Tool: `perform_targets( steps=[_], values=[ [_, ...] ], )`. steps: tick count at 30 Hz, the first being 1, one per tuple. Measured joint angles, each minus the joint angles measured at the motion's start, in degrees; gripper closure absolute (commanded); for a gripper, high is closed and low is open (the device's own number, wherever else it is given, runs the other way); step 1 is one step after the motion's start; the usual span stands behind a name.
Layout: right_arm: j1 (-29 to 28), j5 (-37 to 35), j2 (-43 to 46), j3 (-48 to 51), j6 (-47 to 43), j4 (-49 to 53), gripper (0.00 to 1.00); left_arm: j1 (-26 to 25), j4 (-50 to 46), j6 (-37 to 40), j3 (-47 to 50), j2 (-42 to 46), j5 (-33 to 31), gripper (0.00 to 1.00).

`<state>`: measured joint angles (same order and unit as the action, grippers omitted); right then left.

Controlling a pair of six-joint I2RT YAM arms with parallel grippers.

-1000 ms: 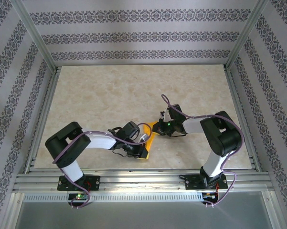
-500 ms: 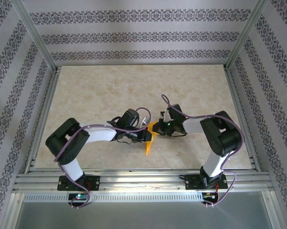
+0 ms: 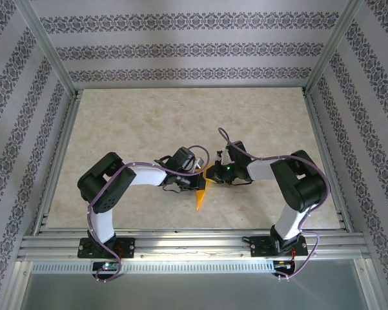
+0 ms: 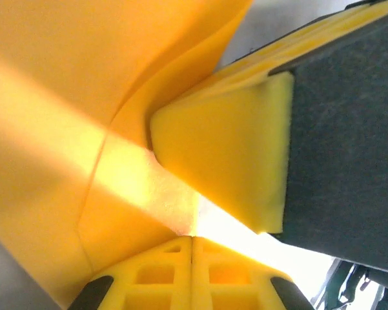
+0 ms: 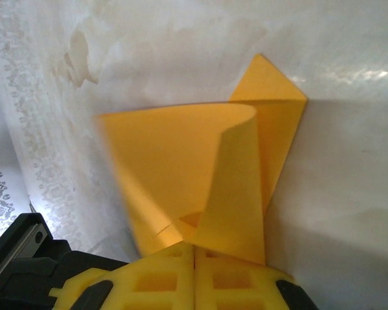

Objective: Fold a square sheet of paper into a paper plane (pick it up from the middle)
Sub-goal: Fold the wing for the fifth time at the center of the table.

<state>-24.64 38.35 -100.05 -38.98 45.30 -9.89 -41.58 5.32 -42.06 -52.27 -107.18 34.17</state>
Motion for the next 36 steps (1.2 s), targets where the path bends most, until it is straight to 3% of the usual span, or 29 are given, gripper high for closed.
perform_targets(
  steps=[5,12,23,36],
  values=[
    [0.31,-2.4,4.48,1.03,-0.13,2.1,0.86,0.0,2.69,1.46,2.45,0.85,0.42,1.0],
    [3.26,-3.63,15.96,3.02,-1.27,3.67,0.95,0.09,4.83,5.05,4.92,1.7,3.87,1.0],
    [-3.23,-3.43,8.41,3.56,-3.37,3.89,0.97,0.09,3.17,9.55,4.72,1.57,6.62,1.0],
    [-1.27,-2.6,3.98,2.62,-4.55,2.97,0.97,0.09,2.97,10.64,4.63,1.36,7.58,1.0]
  ],
)
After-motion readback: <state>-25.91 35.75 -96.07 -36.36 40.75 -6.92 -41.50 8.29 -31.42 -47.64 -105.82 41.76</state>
